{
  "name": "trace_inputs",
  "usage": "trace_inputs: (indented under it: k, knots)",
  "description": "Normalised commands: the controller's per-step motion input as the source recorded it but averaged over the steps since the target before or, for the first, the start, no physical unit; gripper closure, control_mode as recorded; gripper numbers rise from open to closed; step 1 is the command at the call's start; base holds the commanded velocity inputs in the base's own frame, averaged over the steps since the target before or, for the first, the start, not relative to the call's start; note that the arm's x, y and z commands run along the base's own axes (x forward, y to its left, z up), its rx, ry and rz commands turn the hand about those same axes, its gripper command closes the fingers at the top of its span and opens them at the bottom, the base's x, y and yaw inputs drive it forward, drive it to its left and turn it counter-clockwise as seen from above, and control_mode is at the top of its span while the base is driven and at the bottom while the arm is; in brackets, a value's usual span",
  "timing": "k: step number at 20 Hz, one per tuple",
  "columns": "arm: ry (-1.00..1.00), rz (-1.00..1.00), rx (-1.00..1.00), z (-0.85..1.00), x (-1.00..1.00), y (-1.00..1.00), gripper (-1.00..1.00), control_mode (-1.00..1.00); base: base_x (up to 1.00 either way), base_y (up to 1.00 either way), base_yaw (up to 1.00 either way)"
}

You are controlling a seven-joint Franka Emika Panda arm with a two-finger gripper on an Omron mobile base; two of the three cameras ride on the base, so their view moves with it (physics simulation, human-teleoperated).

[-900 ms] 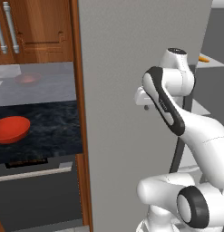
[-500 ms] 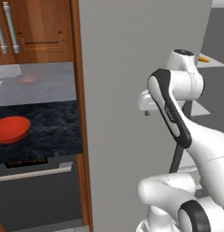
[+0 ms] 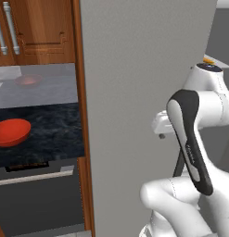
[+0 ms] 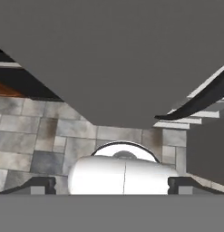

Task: Take the mushroom, lime, and carrot from the freezer and place them in the bowl on the counter.

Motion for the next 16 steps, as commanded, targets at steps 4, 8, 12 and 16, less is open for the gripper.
trace_inputs:
  k: [4,8,12,16]
  knots:
    - [-0.03,0.00,-0.09,0.14,-0.97,-0.04,-1.00,-1.00,0.00,0.00,0.00]
    - [0.00,-0.02,-0.02,0.25,-0.62,-0.14,-1.00,-1.00,0.00,0.00,0.00]
    - [0.00,-0.01,0.00,0.24,-0.29,-0.23,-1.00,-1.00,0.00,0.00,0.00]
    - [0.00,0.00,0.00,0.30,-0.10,-0.20,-1.00,-1.00,0.00,0.00,0.00]
